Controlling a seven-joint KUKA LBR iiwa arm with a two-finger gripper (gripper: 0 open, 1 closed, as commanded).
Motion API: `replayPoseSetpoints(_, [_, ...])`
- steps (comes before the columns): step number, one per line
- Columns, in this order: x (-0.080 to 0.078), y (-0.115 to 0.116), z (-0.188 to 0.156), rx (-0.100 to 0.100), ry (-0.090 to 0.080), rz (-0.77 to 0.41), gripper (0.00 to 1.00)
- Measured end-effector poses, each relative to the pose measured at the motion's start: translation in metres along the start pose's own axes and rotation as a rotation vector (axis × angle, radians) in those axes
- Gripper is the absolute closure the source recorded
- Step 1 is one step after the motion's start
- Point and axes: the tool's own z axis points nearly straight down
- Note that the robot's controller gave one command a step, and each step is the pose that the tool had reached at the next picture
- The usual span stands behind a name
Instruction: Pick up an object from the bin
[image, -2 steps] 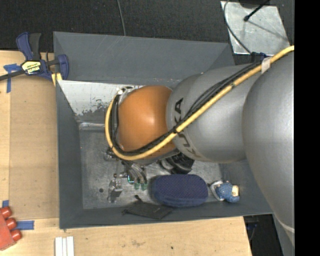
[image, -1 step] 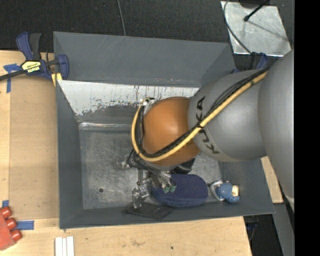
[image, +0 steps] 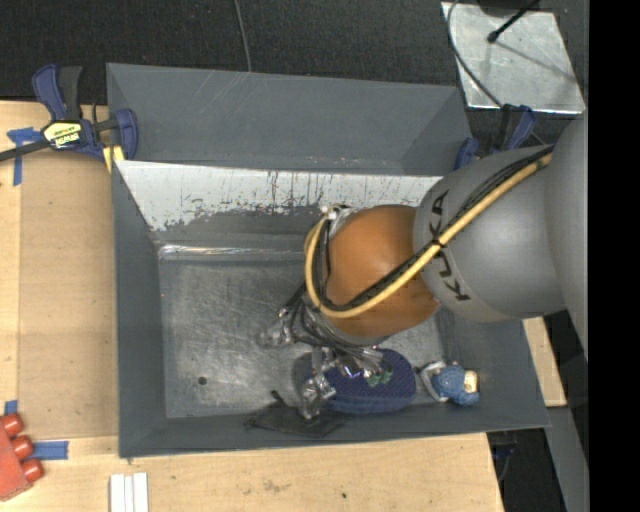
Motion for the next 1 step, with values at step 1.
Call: replayPoseSetpoints(1, [0.0224, -0.0689, -0.0448, 0.003, -0.008, -0.062, 0.00])
